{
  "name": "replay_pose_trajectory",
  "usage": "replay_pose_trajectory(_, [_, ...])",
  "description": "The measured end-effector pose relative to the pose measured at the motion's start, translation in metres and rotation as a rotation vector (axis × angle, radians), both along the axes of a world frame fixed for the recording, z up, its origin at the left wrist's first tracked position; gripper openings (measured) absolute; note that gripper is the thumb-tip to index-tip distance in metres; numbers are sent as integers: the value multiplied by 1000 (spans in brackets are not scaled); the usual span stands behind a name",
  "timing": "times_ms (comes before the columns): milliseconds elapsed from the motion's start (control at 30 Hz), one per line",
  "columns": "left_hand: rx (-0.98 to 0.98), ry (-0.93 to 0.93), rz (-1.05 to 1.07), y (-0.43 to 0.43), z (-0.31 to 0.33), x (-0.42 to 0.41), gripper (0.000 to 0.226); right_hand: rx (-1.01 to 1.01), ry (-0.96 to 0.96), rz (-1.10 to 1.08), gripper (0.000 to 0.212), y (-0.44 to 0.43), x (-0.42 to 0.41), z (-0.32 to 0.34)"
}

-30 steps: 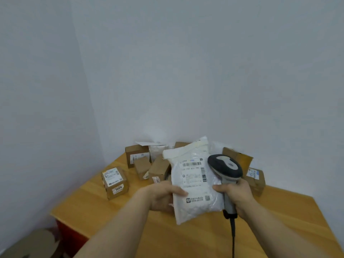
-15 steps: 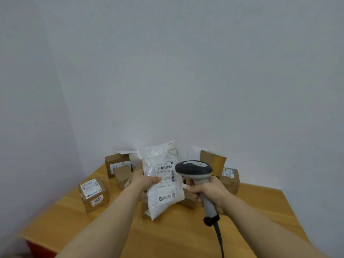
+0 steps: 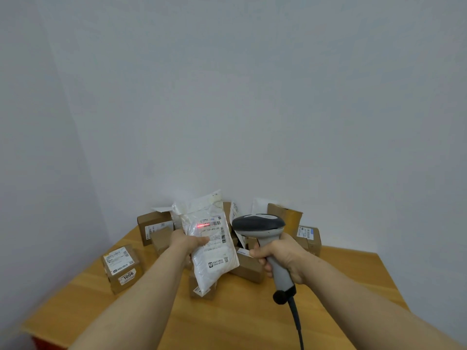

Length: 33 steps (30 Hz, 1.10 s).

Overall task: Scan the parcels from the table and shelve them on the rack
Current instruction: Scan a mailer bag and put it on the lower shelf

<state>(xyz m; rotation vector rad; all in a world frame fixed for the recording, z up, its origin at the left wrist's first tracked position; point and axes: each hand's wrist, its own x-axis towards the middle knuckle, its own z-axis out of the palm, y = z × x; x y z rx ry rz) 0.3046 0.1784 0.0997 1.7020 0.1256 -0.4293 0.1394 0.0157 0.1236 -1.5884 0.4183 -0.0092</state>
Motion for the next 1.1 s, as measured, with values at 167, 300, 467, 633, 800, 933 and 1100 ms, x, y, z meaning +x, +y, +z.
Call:
replay_pose_trajectory(167, [22, 14, 4, -1, -1, 1, 42, 0, 7, 15, 22, -1, 0, 1])
replay_pose_trajectory(300, [38, 6, 0, -3, -2, 4, 50, -2, 27, 23, 23, -1, 1, 1])
replay_pose_trajectory(467, [22, 20, 6, -6, -4, 5, 40, 13, 36, 27, 22, -2, 3, 2])
replay_pose_trajectory(633, [29, 11, 3, -8, -5, 6, 42, 13, 41, 13, 22, -5, 3, 1])
replay_pose_trajectory(800, [29, 8, 5, -10, -7, 10, 38, 14, 51, 11, 23, -10, 2, 1])
replay_pose_trajectory(933, [-6, 4, 15, -11, -9, 7, 36, 18, 50, 11, 19, -11, 1, 0])
replay_pose_trajectory(1100, [-50, -28, 2, 0, -1, -13, 38, 94, -13, -55, 11, -11, -5, -1])
